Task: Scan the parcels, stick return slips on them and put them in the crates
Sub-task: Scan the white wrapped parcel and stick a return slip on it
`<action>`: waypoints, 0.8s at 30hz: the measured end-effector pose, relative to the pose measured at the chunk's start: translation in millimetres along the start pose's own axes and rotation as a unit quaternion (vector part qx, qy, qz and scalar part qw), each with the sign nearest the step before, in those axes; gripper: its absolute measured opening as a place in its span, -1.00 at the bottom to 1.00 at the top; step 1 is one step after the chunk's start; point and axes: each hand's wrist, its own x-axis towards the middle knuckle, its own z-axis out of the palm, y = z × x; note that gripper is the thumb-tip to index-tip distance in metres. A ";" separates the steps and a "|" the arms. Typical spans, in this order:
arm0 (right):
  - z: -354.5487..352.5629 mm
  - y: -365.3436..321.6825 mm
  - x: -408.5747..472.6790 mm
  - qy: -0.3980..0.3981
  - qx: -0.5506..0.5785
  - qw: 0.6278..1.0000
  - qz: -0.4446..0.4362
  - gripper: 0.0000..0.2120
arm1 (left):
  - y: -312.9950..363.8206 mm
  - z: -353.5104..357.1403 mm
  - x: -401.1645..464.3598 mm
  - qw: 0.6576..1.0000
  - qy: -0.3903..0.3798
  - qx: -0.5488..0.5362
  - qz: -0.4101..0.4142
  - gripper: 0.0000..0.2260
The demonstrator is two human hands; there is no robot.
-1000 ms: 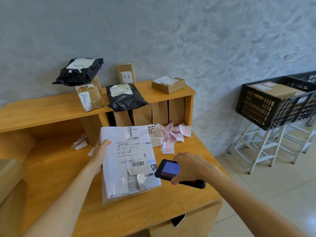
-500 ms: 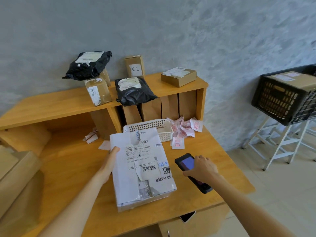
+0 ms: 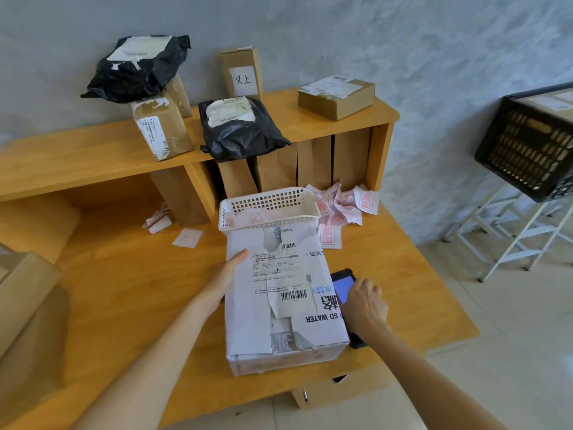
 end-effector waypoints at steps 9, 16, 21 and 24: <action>-11.6 -0.8 36.2 -0.044 0.058 0.997 0.036 -0.21 | -34.3 -9.6 21.2 0.999 0.036 0.015 0.015 -0.72; -14.5 -32.9 99.9 -0.014 0.131 0.984 0.119 -0.26 | -38.1 -10.6 27.7 0.998 0.059 0.004 0.011 -0.78; -8.3 -57.4 123.5 0.022 0.155 0.972 0.173 -0.18 | -38.1 -10.8 26.8 0.998 0.059 -0.008 0.012 -0.83; -0.6 -65.3 128.5 0.036 0.142 0.969 0.198 -0.26 | -38.1 -10.3 26.4 0.998 0.061 -0.013 0.012 -0.85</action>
